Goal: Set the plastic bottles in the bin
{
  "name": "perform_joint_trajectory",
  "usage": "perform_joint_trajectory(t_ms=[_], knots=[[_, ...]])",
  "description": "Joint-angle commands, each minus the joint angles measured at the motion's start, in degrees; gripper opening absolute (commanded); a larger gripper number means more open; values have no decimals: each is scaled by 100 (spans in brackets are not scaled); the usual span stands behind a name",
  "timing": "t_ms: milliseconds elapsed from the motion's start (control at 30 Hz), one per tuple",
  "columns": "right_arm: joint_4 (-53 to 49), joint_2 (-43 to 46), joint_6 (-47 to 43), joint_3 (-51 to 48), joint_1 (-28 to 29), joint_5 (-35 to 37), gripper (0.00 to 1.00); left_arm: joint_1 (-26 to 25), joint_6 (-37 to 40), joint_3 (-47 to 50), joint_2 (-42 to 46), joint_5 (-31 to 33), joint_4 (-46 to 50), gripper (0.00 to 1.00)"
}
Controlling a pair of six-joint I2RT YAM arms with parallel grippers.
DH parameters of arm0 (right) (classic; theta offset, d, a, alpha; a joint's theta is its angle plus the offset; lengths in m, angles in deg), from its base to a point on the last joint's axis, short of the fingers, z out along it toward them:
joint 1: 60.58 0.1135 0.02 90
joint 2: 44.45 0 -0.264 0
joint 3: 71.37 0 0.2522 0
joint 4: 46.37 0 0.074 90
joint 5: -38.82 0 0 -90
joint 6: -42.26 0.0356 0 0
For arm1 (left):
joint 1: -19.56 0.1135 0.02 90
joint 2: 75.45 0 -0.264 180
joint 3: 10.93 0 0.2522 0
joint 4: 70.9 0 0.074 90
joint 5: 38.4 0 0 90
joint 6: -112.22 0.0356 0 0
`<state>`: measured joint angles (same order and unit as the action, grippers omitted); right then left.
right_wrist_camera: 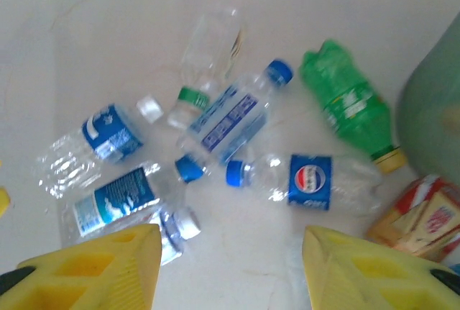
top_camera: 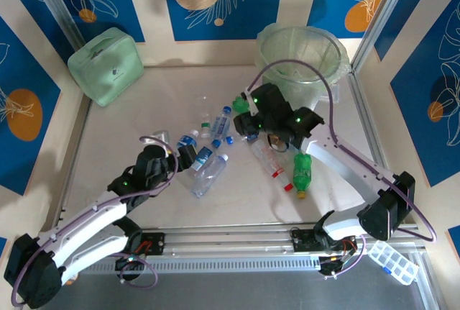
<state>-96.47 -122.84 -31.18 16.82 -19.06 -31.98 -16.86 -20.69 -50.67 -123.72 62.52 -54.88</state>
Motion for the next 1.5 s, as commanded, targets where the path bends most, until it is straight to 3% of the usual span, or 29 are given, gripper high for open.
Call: perform_joint_trajectory(t_ms=[0, 200, 333, 633, 833, 1033, 1233, 1467], knots=[[733, 244, 446, -548, 166, -352, 55, -42, 153, -217, -140, -196, 47, 88], [1669, 187, 883, -1502, 221, -1004, 54, -51, 376, -567, -470, -499, 293, 88], [2163, 40, 788, -1900, 261, -909, 54, -135, 543, -972, -683, -807, 775, 87], [3518, -286, 1341, -2823, -59, -1487, 56, -821, 904, -1210, -636, -327, 2273, 87], [3339, -562, 1623, -2636, -145, -1367, 58, -1123, 849, -791, -570, -281, 2416, 88], [3371, -239, 1537, -2745, -135, -1410, 65, -1511, 925, -833, -1351, -124, 2210, 90], [3339, 34, 1535, -2842, -255, -1428, 67, -1730, 1055, -1010, -2055, 222, 2088, 93], [3394, 243, 1618, -2976, -441, -1501, 67, -2093, 1074, -1128, -2717, 437, 1961, 89]])
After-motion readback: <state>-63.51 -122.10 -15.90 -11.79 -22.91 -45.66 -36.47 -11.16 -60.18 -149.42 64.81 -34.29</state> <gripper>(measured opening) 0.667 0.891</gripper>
